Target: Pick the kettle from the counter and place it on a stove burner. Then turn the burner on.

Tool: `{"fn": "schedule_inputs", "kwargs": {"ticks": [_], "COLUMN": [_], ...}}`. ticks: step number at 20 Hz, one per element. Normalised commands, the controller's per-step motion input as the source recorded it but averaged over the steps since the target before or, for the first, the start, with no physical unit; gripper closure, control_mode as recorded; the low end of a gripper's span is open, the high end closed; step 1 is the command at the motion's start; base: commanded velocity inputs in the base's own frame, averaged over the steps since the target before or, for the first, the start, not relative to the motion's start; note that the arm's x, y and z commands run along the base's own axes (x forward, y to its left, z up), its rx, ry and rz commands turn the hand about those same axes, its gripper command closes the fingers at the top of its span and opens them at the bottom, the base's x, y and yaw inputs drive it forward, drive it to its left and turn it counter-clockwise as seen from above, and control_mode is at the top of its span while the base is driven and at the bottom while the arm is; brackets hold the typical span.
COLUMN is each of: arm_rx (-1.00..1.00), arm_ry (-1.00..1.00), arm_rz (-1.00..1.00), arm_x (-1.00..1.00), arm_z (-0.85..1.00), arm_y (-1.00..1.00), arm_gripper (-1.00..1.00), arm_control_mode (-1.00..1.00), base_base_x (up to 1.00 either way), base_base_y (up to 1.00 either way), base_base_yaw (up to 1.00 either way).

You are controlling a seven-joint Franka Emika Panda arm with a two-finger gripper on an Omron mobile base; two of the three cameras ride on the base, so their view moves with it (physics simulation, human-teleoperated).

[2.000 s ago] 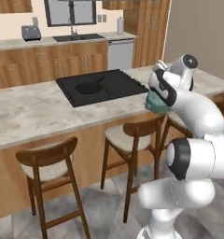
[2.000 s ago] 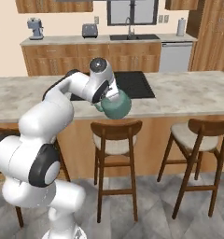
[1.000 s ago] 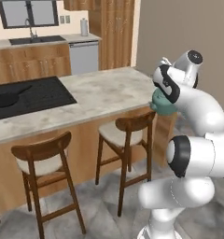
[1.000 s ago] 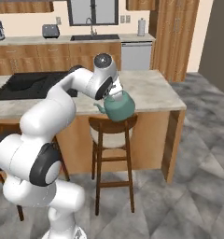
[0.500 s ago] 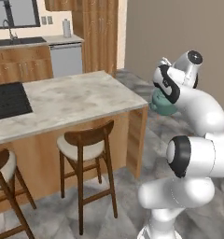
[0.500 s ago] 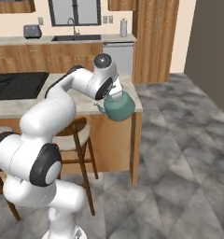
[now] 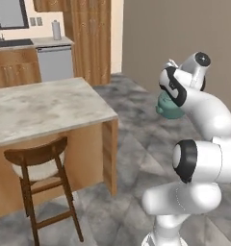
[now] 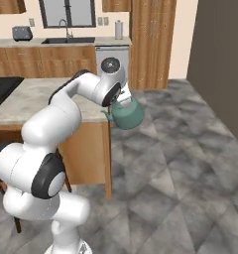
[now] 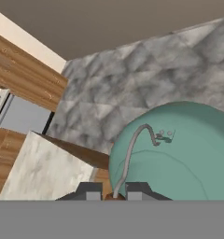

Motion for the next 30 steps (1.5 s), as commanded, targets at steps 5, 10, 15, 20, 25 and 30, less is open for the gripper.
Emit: {"fn": "schedule_inputs", "kwargs": {"ticks": [5, 10, 15, 20, 25, 30], "arm_rx": [0.0, 0.0, 0.0, 0.0, 0.0, 0.0], "arm_ry": [0.0, 0.0, 0.0, 0.0, 0.0, 0.0], "arm_rz": [0.0, 0.0, 0.0, 0.0, 0.0, 0.0], "arm_x": [0.0, 0.0, 0.0, 0.0, 0.0, 0.0], "arm_z": [0.0, 0.0, 0.0, 0.0, 0.0, 0.0], "arm_y": [0.0, 0.0, 0.0, 0.0, 0.0, 0.0], "arm_gripper": [1.0, 1.0, 1.0, 1.0, 1.0, 1.0], "arm_control_mode": [1.0, 1.0, 1.0, 1.0, 1.0, 1.0], "base_base_x": [0.4, 0.87, 1.0, 1.0, 1.0, 1.0], "base_base_y": [-1.0, -0.99, -0.41, -0.01, -0.16, -0.62], "base_base_yaw": [0.16, 0.17, 0.12, 0.04, 0.05, 0.0]}}
